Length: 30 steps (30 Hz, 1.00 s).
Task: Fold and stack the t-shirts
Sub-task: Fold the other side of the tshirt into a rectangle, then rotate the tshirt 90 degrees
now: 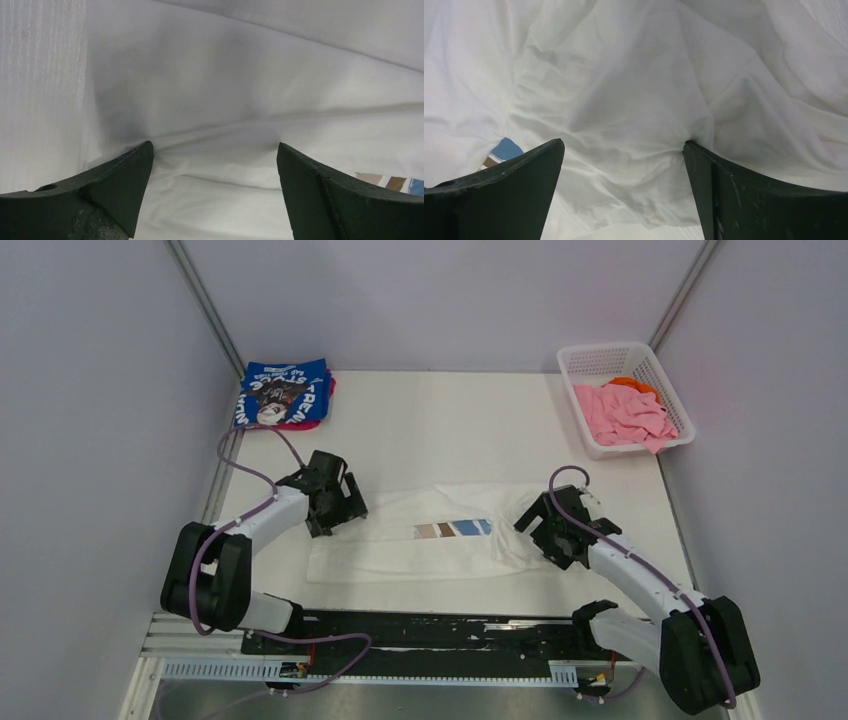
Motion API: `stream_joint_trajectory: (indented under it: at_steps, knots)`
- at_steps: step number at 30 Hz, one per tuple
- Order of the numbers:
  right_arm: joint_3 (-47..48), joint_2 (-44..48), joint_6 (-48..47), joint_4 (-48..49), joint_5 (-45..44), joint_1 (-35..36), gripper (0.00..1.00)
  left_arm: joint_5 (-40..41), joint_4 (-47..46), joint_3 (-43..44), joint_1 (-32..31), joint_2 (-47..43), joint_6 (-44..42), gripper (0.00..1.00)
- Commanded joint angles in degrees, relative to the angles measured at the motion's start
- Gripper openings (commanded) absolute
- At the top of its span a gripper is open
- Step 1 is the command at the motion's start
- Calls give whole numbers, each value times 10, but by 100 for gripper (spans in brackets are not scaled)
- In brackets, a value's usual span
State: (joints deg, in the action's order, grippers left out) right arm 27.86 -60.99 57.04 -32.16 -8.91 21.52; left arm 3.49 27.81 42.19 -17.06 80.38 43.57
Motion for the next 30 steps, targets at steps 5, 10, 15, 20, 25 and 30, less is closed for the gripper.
stream_joint_trajectory:
  at_steps: [5,10,15,20,25,30]
  knots:
    - [28,-130,-68,213,25,-90,100,-52,5,-45,-7,-30,5,100]
    - [195,-337,-127,239,-14,-109,100,-139,-58,-102,-90,-96,35,100]
    - [433,-530,-186,229,88,-121,100,-138,-51,-87,-184,-91,54,100]
    - [693,-698,-275,130,181,-114,100,-180,-116,-68,-269,-42,49,100]
    - [879,-813,-330,93,218,-102,100,-169,-94,10,-353,23,24,100]
    - [987,-875,-386,88,167,-96,100,-135,-45,38,-403,38,23,100]
